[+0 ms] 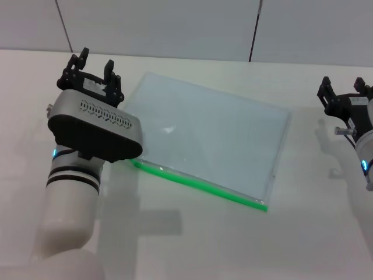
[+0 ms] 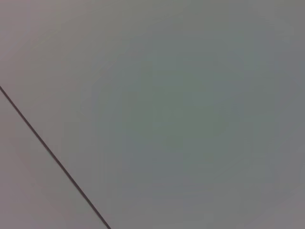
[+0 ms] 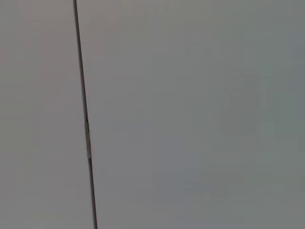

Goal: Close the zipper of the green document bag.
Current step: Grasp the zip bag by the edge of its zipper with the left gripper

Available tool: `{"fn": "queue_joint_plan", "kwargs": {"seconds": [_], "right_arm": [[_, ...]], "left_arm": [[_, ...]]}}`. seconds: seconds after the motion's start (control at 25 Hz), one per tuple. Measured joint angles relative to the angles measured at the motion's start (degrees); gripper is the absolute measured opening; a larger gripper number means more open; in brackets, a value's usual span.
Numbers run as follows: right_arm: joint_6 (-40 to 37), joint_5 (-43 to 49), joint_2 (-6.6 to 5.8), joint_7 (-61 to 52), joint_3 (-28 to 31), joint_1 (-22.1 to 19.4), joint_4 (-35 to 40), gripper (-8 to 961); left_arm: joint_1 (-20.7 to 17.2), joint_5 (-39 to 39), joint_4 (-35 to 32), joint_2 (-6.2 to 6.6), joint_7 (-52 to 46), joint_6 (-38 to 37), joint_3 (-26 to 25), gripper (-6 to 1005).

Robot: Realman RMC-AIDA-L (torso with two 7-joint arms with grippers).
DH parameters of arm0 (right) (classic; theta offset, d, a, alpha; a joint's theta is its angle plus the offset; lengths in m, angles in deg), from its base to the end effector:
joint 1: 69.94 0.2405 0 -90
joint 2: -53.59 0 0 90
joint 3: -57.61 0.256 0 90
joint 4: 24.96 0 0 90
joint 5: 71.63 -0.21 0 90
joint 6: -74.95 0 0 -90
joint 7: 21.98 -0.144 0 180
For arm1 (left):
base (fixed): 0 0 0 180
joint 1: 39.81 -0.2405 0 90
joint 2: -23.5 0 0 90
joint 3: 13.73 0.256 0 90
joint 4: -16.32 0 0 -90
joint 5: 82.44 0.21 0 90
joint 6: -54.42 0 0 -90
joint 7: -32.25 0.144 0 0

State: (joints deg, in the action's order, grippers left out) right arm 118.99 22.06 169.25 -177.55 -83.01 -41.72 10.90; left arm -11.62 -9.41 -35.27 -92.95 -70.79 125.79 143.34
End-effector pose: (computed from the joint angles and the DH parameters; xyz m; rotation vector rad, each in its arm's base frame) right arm 0.2774 0.3725 -0.0532 -1.5978 0.7428 0.5123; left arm -0.2194 0.3317 -0.0578 -1.4976 -0.1520 -0.1157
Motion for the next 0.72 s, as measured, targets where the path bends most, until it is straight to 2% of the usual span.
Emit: {"fn": "queue_joint_plan", "kwargs": {"seconds": [0.72], "right_arm": [[0.00, 0.00, 0.00, 0.00, 0.18, 0.00, 0.00, 714]], "left_arm": [[0.02, -0.36, -0.09, 0.00, 0.54, 0.00, 0.08, 468]]}}
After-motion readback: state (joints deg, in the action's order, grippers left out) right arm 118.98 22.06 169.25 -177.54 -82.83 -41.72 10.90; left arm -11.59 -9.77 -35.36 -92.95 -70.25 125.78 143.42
